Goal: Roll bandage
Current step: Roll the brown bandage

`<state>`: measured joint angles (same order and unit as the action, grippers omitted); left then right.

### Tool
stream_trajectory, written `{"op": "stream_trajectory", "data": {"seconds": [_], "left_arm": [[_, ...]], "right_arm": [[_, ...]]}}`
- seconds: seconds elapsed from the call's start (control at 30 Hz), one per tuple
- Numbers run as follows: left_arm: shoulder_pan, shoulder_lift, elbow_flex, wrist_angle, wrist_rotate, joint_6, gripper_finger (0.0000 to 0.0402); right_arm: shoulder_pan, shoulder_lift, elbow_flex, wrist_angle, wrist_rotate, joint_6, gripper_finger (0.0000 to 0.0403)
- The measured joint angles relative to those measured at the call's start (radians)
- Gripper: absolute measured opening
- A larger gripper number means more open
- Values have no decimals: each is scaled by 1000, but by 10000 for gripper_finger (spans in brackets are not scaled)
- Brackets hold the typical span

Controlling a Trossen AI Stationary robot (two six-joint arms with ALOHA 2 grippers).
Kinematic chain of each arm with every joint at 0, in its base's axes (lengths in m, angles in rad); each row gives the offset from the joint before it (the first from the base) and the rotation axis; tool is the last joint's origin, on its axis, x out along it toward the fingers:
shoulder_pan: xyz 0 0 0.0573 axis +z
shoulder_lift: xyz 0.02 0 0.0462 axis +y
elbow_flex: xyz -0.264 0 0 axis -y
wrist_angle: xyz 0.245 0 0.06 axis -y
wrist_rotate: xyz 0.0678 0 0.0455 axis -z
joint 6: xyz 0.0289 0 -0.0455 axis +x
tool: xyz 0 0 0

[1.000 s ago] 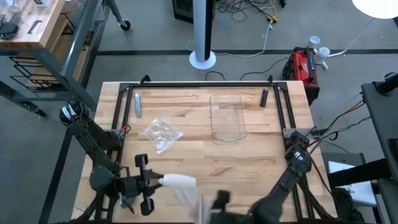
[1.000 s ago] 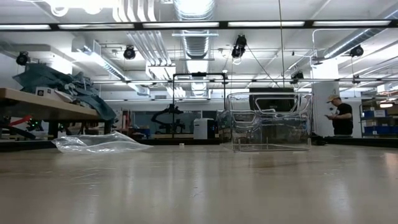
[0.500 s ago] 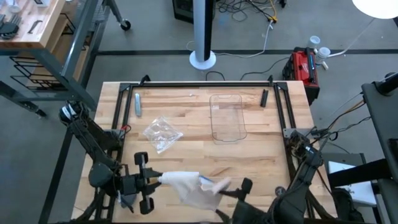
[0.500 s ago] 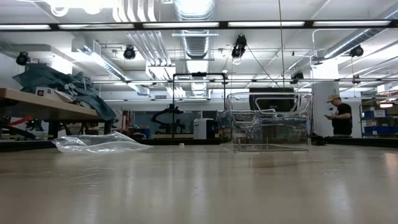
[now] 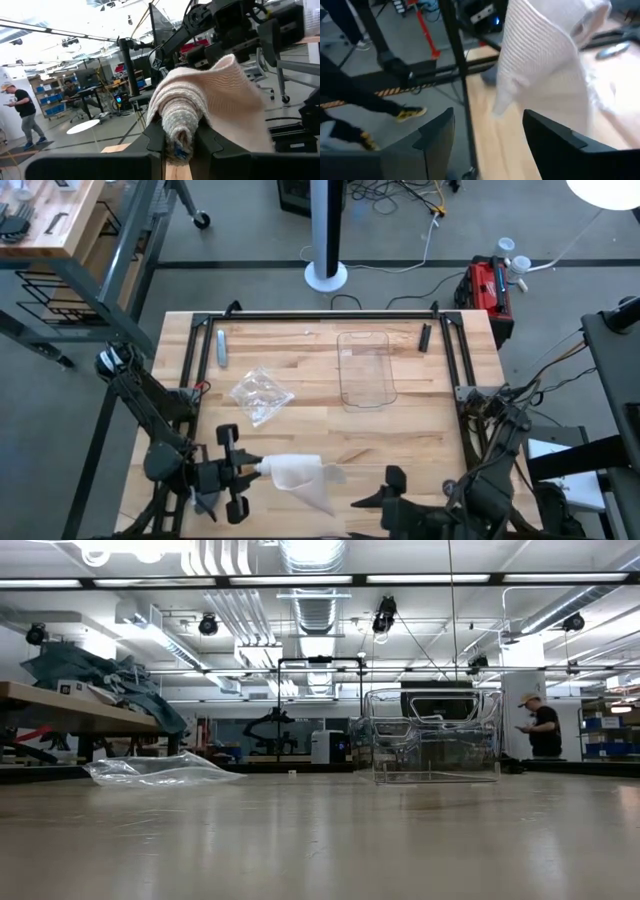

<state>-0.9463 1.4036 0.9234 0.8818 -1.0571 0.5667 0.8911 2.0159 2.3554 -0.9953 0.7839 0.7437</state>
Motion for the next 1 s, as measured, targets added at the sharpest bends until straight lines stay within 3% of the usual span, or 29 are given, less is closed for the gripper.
{"op": "stream_trajectory", "data": {"seconds": [0.17,0.23,0.33,0.5,0.57,0.6,0.63,0.73,0.83,1.0], "left_arm": [[0,0,0,0,0,7,34],[-1,0,0,-11,16,28,34],[-10,1,-1,-55,186,87,34],[-25,0,-1,-44,268,101,34],[-31,0,-1,-90,431,133,34],[-36,1,-1,-109,510,158,34],[-42,2,-1,-115,523,173,34],[-46,0,-2,-90,418,147,34],[-42,7,-2,-97,443,145,34],[-60,1,-2,-85,465,157,34]], "right_arm": [[14,29,-5,-105,3,85,237],[19,45,-5,-147,77,115,236],[27,82,-4,-188,254,58,228],[27,172,-12,-303,379,33,213],[25,186,-11,-309,404,35,207],[25,190,-10,-306,409,30,204],[25,195,-9,-305,409,29,202],[25,201,-10,-300,391,57,198],[21,198,-9,-239,358,56,198],[8,198,-41,-6,266,-151,213]]}}
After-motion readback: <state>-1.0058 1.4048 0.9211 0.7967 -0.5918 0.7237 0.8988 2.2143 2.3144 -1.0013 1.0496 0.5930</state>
